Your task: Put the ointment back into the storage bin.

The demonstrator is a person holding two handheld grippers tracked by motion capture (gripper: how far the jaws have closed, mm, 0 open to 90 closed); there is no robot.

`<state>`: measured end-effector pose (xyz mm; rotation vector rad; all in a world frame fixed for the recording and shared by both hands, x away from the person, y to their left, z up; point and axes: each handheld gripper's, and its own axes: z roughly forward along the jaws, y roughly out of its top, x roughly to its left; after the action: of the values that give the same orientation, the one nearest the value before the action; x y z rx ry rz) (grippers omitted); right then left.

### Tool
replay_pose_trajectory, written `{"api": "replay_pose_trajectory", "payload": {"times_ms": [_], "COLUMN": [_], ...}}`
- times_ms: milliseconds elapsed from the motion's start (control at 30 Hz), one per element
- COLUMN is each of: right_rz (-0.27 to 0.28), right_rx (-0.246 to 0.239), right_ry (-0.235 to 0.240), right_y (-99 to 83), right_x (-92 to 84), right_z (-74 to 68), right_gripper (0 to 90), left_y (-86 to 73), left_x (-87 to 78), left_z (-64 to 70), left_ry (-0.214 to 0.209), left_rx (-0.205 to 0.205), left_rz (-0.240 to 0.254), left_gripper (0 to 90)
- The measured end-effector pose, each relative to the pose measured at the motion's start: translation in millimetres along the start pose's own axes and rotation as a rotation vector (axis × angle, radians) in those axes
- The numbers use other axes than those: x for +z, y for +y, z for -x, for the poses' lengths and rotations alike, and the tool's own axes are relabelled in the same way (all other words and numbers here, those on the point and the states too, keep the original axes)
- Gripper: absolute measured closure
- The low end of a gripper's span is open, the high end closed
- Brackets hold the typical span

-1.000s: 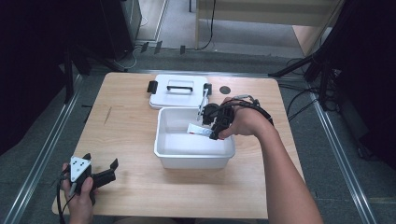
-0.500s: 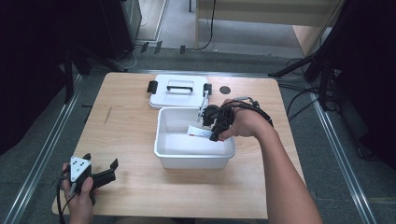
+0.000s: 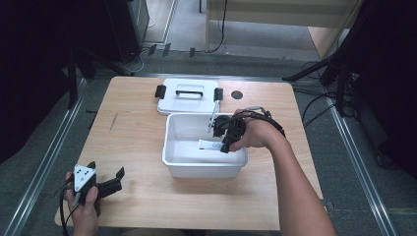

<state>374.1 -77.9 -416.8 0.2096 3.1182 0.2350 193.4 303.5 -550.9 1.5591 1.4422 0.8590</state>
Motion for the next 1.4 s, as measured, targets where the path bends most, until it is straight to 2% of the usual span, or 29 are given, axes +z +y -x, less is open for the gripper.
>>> {"api": "replay_pose_trajectory", "payload": {"times_ms": [67,100,133,367,400,433,633,967,1067,1400], "right_rz": [-0.009,-0.002,-0.012,-0.019,-0.012,-0.019,-0.027,-0.072,-0.101,-0.142], "right_rx": [0.013,0.002,0.018,0.017,0.002,0.016,0.008,0.020,0.027,0.034], "right_ry": [0.004,0.005,0.008,0.020,0.023,0.026,0.033,0.050,0.070,0.078], "right_y": [-0.6,-0.7,-1.1,-2.1,-2.3,-2.5,-2.3,-1.1,0.4,2.4], "right_x": [2.0,3.5,4.4,13.2,15.1,15.9,20.9,30.2,35.1,41.6], "right_z": [-0.7,0.1,-1.1,-2.1,-1.1,-2.1,-1.8,-3.9,-4.2,-4.1], "right_gripper": [71.8,71.8,71.8,71.8,71.8,71.8,71.9,71.8,71.6,71.6], "left_y": [0.0,0.0,0.0,0.0,0.0,0.0,0.0,0.0,0.0,0.1], "left_x": [0.0,0.0,-0.1,-0.2,-0.2,-0.2,-0.1,-0.2,0.0,-0.1], "left_z": [0.0,0.1,0.0,0.0,-0.1,-0.1,0.0,-0.2,0.0,-0.2], "left_ry": [0.000,0.000,0.000,0.000,0.000,0.000,0.000,0.000,0.002,0.000], "left_rx": [0.001,0.000,0.001,0.003,0.003,0.004,0.004,0.003,0.004,0.003], "left_rz": [0.000,0.001,-0.001,-0.002,-0.002,-0.003,-0.001,-0.003,-0.002,-0.004], "left_gripper": [0.6,0.6,0.6,0.6,0.6,0.6,0.6,0.6,0.6,0.6]}}
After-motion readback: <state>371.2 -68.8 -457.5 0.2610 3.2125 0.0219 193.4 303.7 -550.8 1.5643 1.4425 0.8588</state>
